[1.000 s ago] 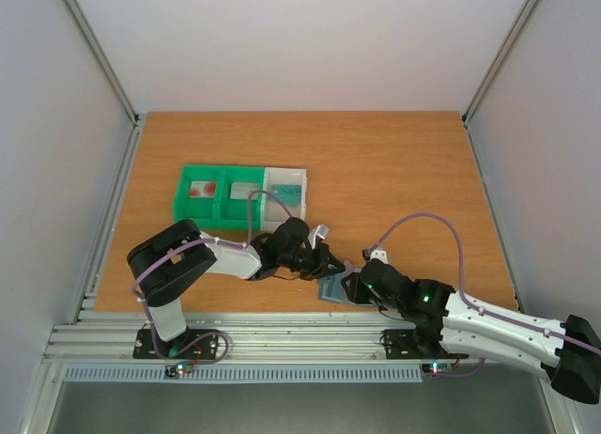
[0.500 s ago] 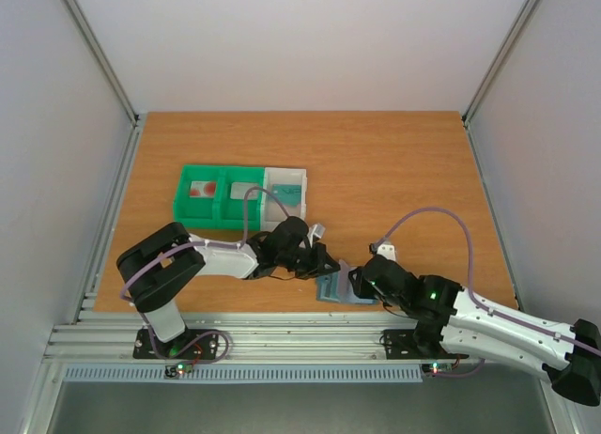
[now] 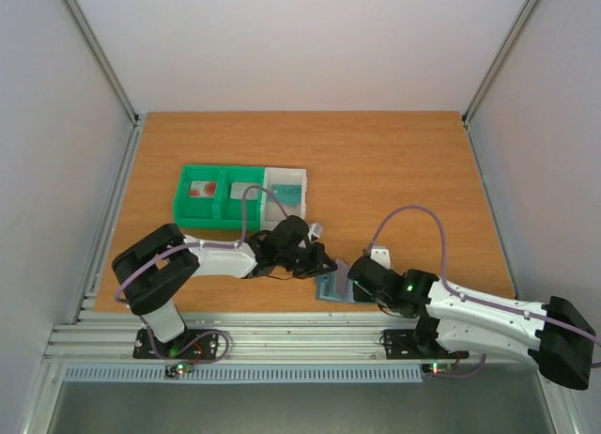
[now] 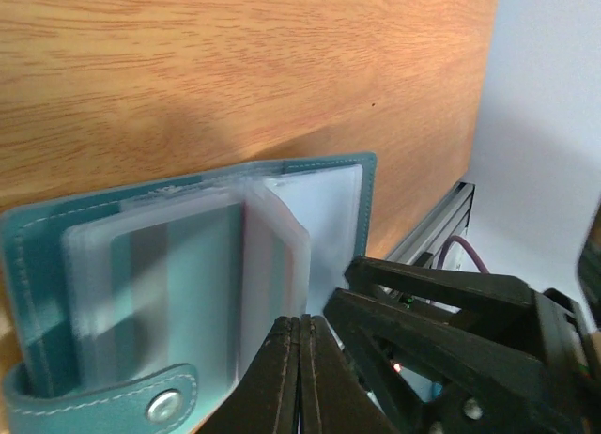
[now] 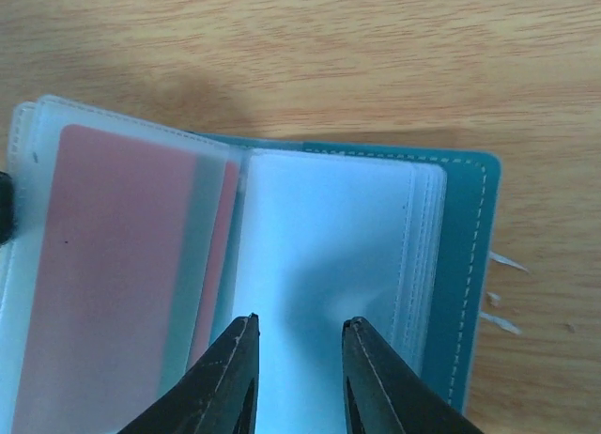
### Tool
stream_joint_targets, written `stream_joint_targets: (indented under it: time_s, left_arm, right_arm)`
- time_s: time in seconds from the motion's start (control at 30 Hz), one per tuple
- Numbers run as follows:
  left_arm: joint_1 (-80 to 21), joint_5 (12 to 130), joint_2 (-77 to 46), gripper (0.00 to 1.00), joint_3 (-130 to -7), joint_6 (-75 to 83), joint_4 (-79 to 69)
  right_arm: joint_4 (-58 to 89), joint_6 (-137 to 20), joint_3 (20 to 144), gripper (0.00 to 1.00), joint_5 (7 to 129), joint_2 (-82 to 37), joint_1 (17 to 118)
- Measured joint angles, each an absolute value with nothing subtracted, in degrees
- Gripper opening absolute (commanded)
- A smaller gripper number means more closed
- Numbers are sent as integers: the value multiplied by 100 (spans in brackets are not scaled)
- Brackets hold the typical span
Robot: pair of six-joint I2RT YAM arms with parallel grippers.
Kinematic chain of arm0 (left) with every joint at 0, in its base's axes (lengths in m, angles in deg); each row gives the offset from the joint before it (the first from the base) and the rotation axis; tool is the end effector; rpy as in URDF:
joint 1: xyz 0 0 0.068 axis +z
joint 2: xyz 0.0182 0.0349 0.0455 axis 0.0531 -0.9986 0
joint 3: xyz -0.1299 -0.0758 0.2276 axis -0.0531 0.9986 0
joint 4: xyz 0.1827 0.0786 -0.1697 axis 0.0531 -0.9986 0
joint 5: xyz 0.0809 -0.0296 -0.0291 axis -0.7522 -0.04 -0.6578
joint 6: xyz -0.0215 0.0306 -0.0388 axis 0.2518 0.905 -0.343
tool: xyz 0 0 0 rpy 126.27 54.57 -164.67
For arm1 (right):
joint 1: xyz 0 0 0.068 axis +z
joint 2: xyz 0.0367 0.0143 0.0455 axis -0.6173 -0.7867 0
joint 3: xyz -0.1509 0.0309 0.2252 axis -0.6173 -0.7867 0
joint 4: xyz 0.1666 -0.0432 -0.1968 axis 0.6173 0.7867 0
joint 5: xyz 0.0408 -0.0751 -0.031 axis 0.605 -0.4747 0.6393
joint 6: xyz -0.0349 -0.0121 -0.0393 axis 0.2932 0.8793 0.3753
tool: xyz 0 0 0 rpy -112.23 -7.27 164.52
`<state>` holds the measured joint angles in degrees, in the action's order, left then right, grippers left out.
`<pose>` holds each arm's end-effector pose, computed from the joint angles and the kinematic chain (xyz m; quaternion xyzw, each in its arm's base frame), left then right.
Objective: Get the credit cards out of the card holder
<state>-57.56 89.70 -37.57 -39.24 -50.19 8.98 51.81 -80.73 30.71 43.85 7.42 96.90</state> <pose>0.1771 -0.2759 0.1458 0.0138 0.8809 -0.4721 0.0302 0.0852 0.1207 0.1645 -0.2133 0.9403 0.0519 0.2600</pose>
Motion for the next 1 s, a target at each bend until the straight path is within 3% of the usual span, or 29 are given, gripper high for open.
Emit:
stream_joint_targets:
  time_s: [0.3,0.63,0.83,1.0]
  left_arm:
    - [-5756,8725,-3444,1,-3919,-4977,391]
    - [-5756,8572,-3245,0,-3911,-4975,177]
    - [-5756,8491,-3156,0,-3930,-4892,-96]
    - [-5756,8443,-3156,0,-4042,-4809,-354]
  right_arm:
    - [3550,-7700,2806,24,4801,-340,9618]
    - [2337,-7387,2546,25,5175,-506,9456]
    - [2405,-7280,2520,28,5247,-292,9393]
    - [3050,-7230,2542,35,5253,550,9393]
